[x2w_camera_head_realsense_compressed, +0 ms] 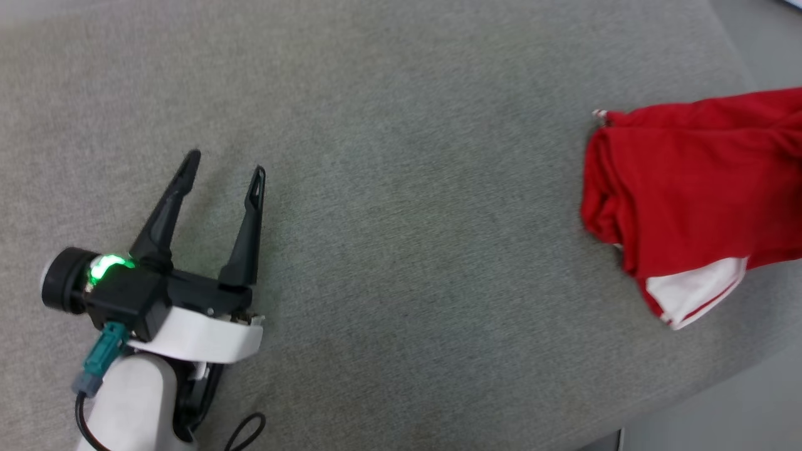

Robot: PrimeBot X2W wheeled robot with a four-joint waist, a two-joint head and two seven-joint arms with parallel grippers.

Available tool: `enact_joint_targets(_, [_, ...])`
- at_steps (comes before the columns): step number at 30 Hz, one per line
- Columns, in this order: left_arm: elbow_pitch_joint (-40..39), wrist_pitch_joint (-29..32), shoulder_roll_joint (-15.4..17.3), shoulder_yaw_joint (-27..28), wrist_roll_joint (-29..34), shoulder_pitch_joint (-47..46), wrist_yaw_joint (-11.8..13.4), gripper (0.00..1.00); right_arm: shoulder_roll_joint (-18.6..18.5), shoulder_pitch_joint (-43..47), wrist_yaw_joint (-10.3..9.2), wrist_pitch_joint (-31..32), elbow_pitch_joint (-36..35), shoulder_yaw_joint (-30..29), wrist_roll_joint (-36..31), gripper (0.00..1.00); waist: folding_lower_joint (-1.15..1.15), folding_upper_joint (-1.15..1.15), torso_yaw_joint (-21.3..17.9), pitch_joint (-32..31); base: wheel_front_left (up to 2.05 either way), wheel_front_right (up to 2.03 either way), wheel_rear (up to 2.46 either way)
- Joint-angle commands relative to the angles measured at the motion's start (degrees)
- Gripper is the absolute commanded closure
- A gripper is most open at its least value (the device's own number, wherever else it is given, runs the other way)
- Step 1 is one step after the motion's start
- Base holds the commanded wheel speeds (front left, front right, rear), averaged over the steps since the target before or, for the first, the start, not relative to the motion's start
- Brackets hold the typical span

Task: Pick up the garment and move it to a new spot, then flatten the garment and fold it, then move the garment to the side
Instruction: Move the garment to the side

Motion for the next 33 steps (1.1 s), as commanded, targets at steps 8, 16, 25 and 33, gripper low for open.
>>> enact_joint_targets(8, [-2.7, 0.5, 2.7, -1.7, -0.5, -5.8, -0.2, 0.0, -2.6, -5.1, -0.05, -2.5, 4.1, -9.2, -7.0, 1.0, -0.01, 0.0, 5.0, 8.8, 0.0, 0.0, 0.0])
enact_joint_targets(16, [-3.0, 0.0, 3.5, -2.5, -1.0, -6.9, -0.2, 0.0, 0.2, -6.3, -0.05, -7.3, 8.4, -15.7, -13.7, 0.33, -0.01, 0.0, 6.4, 10.5, 0.0, 0.0, 0.0])
enact_joint_targets(25, [-0.9, -0.3, 2.8, -3.0, -1.6, -6.6, 0.1, 0.0, 1.8, -6.5, -0.05, -15.5, 10.4, -21.6, -22.6, 0.0, -0.01, 0.0, 7.3, 8.0, 0.0, 0.0, 0.0])
enact_joint_targets(33, [3.1, -0.6, 0.3, -3.6, -2.5, -3.1, 0.6, 0.0, 4.4, -1.3, -0.05, -25.6, 8.3, -23.3, -24.7, 0.0, -0.01, 0.0, 9.3, -0.4, 0.0, 0.0, 0.0])
